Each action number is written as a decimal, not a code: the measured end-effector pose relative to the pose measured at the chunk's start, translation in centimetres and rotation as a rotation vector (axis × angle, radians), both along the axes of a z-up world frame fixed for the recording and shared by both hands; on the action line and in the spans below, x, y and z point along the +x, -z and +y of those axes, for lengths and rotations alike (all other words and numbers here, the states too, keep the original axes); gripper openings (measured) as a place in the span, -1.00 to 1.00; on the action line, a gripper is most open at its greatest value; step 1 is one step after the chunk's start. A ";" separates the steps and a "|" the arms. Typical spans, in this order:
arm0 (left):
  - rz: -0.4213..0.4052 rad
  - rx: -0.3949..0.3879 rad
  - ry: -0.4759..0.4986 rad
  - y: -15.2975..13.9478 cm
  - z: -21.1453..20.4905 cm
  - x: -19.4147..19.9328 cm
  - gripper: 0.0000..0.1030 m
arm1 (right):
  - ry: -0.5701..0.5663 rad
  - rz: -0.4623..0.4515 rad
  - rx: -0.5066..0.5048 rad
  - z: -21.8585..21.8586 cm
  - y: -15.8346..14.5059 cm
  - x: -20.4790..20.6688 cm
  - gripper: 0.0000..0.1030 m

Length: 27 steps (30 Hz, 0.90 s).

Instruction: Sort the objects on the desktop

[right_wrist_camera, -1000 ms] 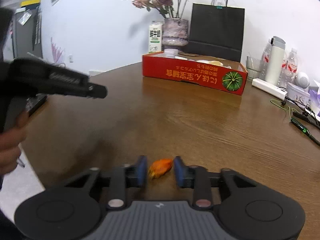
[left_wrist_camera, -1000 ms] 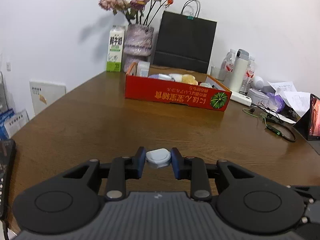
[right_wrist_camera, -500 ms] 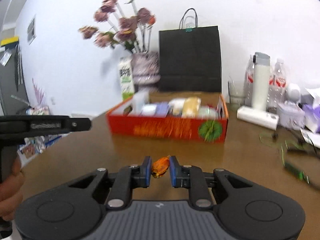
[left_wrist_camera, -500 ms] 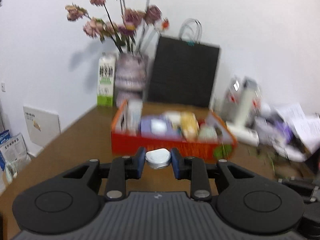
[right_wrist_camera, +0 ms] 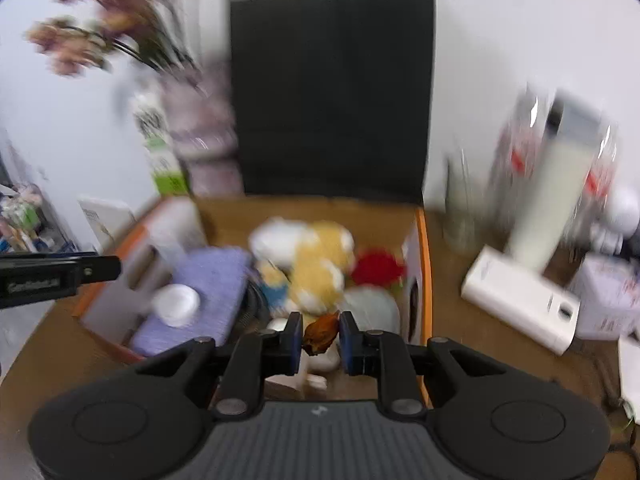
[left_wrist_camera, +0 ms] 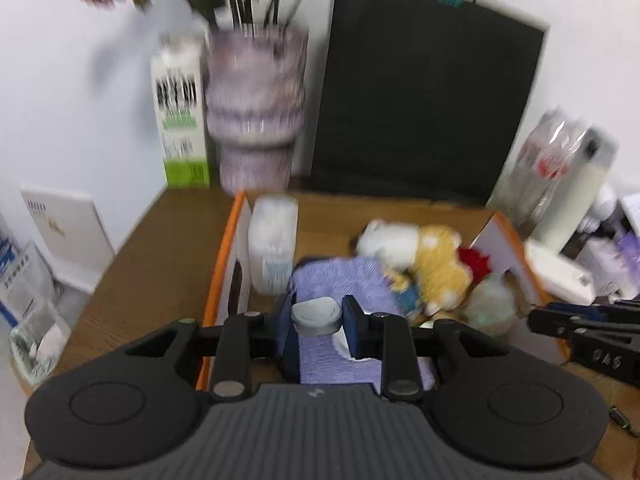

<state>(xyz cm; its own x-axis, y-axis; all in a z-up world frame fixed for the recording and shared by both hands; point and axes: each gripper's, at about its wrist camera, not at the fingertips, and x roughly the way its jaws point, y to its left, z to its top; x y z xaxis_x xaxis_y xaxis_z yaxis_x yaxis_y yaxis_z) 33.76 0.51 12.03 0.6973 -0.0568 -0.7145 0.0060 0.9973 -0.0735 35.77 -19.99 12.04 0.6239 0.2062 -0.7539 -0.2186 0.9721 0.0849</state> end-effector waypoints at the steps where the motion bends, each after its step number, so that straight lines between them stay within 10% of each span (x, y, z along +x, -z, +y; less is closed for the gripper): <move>1: 0.029 0.001 -0.010 0.5 0.0 0.9 -0.45 | 0.004 0.050 -0.022 0.1 0.7 0.9 -0.65; 6: 0.167 0.022 -0.017 2.1 0.0 4.1 -0.34 | 0.014 0.239 -0.083 1.1 3.8 3.3 -0.63; 8: 0.213 0.008 -0.029 2.5 0.1 4.7 0.24 | 0.031 0.265 -0.107 1.4 4.4 3.9 -0.56; 10: 0.217 0.006 -0.031 2.2 0.2 4.6 0.28 | 0.056 0.262 -0.101 1.5 3.9 4.3 -0.30; 15: 0.179 0.015 0.028 -0.1 -0.4 3.7 0.76 | 0.063 0.140 0.049 1.0 -0.6 3.5 0.43; 27: -0.001 0.020 -0.027 -2.7 -0.3 -4.6 0.99 | 0.038 -0.124 0.018 1.6 -3.5 -3.9 0.50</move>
